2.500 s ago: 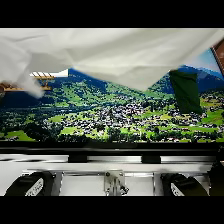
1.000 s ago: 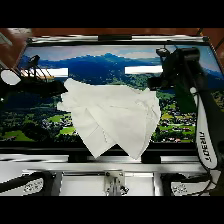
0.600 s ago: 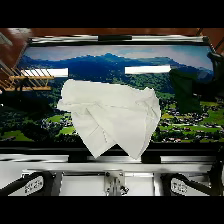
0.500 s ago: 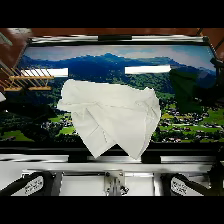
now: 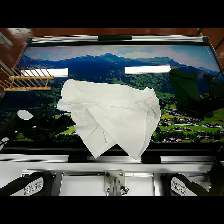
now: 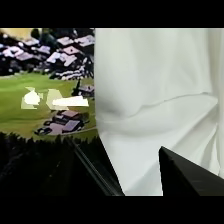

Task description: Fold the shirts.

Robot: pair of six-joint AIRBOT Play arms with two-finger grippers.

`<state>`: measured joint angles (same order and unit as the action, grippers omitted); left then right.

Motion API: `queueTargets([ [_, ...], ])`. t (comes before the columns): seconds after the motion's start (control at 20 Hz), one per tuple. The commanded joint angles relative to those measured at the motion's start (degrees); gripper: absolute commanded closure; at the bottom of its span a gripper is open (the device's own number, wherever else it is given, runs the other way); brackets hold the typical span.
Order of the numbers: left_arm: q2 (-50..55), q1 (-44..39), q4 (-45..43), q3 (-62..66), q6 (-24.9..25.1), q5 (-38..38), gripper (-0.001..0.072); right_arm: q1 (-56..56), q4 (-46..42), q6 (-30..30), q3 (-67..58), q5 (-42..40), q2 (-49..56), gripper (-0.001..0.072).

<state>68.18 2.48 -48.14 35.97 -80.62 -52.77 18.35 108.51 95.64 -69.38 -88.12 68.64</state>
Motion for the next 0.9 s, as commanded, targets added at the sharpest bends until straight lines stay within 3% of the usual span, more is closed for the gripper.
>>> queueTargets([
  [0.0,2.19,-2.14,0.85,-0.76,-0.09,6.16,0.0095,0.02,0.57,0.13,0.61,0.17,0.46,0.0149],
  [0.25,3.48,-4.17,3.08,-0.76,-0.61,11.34,0.0111,-0.02,2.8,0.57,4.96,0.46,0.83,0.0147],
  [0.35,4.7,-5.97,4.37,-0.76,-0.68,13.22,0.0125,-0.02,5.99,1.51,9.84,0.39,0.83,0.0084],
  [0.45,5.49,-6.56,5.31,-0.76,-0.63,13.35,0.0488,0.0,8.68,2.84,14.21,-0.35,0.83,0.0083],
  [0.5,5.38,-6.43,5.31,-0.74,-0.61,13.25,0.0629,0.0,9.44,3.41,16.04,-1.05,0.83,0.0083],
  [0.55,5.07,-6.34,5.29,-0.63,-0.52,12.94,0.0672,-0.02,9.75,3.67,17.64,-1.73,0.81,0.0084],
  [0.85,2.84,-6.32,5.29,3.02,4.11,8.59,0.0679,-6.88,11.69,5.18,29.81,-0.2,-1.44,0.0084],
])
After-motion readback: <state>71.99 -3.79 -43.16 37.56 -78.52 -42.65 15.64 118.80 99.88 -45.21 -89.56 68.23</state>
